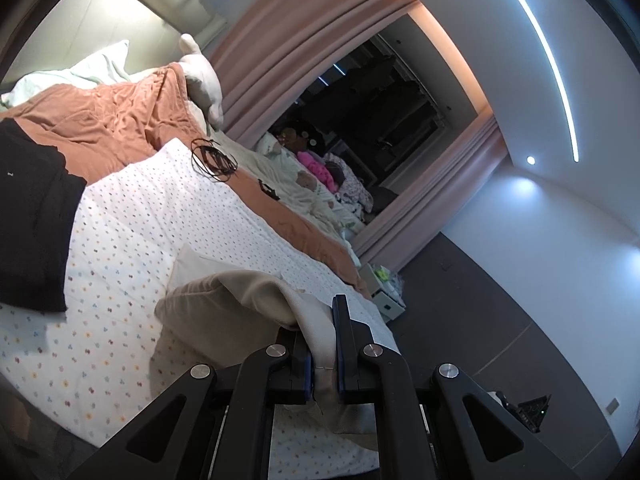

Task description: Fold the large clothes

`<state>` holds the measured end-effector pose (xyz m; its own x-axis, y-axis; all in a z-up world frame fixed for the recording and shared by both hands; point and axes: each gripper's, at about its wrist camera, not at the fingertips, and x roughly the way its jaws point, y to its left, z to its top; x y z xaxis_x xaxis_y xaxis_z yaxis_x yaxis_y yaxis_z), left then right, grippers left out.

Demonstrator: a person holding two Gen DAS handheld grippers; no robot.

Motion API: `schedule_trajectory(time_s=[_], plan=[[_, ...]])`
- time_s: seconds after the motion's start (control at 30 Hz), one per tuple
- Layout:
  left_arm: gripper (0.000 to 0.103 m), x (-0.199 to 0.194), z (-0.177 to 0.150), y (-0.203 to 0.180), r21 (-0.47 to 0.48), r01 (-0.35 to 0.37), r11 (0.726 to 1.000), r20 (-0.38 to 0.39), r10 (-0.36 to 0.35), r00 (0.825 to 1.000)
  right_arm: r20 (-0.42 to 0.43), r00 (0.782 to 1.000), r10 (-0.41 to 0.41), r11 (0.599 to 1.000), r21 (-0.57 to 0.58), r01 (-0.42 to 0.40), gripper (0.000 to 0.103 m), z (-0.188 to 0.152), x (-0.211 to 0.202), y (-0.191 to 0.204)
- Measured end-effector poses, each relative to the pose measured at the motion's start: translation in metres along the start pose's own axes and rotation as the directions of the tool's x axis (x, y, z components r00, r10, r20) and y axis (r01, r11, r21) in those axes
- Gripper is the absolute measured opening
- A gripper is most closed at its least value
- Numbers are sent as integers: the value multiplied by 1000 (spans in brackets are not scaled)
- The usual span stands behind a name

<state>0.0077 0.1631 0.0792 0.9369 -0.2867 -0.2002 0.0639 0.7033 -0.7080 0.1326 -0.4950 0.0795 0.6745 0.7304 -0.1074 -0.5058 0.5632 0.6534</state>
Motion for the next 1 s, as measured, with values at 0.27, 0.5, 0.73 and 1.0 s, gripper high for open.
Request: schedule_trajectory(time_s=[0.27,0.5,0.73,1.0], plan=[[8,55,35,-3,-7,-6,1000,28,6,1000,45,997,-64,998,32,62,15,38,47,-14],[8,100,60,-3,9,-55,998,27,55,998,55,993,-105,993,53,102,15,65,93,-29],[8,141,81,18,-7,-117,993,-8,117,993,45,988,-146,989,30,145,15,85,135,-35],[8,185,92,50,-31,-171,985,-59,169,984,15,984,-178,983,37,177,15,96,182,-57]])
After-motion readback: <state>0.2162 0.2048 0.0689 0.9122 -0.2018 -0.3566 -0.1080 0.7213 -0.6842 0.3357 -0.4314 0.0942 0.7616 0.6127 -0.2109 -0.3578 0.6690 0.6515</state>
